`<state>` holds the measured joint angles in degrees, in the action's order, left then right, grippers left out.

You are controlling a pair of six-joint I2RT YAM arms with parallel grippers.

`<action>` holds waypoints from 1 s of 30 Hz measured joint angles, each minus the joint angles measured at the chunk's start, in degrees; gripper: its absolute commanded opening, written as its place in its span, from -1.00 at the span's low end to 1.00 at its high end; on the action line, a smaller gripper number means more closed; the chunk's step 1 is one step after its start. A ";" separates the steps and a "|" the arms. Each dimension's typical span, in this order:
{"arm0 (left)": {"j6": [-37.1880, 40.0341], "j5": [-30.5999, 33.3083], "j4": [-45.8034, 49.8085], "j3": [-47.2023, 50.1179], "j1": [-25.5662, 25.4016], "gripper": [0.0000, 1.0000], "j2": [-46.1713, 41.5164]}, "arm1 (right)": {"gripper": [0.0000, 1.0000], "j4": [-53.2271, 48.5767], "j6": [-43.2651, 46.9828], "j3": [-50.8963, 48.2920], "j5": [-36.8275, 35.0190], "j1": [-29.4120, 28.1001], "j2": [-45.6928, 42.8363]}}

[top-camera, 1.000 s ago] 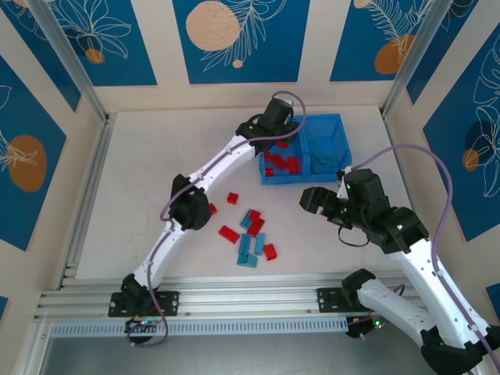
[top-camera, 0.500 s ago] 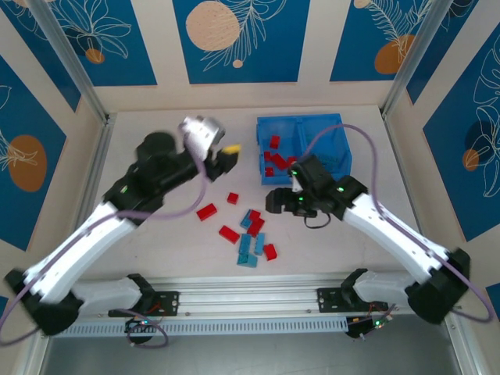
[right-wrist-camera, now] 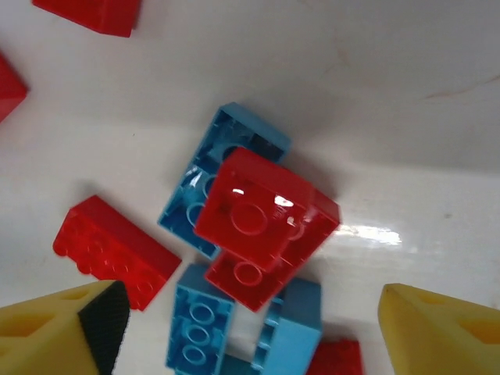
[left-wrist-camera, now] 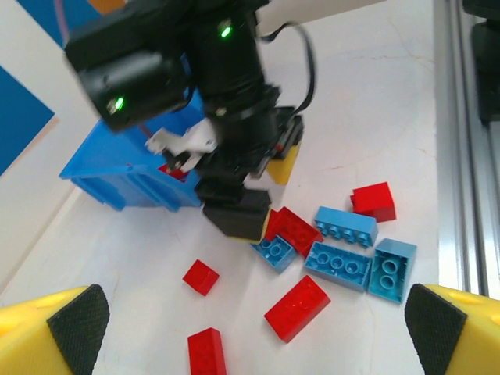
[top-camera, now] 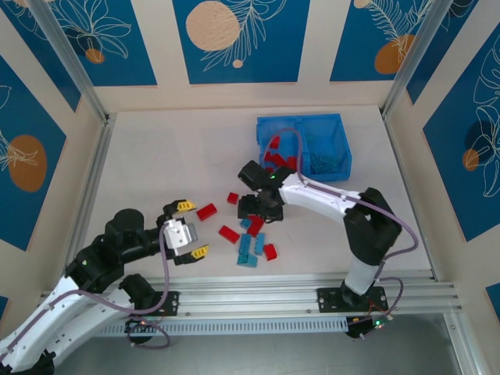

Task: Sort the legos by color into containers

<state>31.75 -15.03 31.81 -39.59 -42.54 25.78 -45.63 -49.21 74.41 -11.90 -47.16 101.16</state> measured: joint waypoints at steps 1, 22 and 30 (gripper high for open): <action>0.37 -0.35 0.46 0.42 0.00 1.00 -0.63 | 0.44 0.00 -0.83 1.07 -0.50 -0.31 1.62; -2.47 -1.49 -5.95 2.84 0.00 1.00 0.48 | -0.47 2.45 -4.31 -1.68 -6.12 -0.48 -3.41; -13.49 4.20 -16.00 2.60 0.00 1.00 6.97 | -0.47 3.06 8.24 2.69 -10.64 11.32 -14.21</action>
<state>18.26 -10.83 15.81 -36.99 -42.54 32.75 -42.57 -40.97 77.10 -22.55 -35.83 86.96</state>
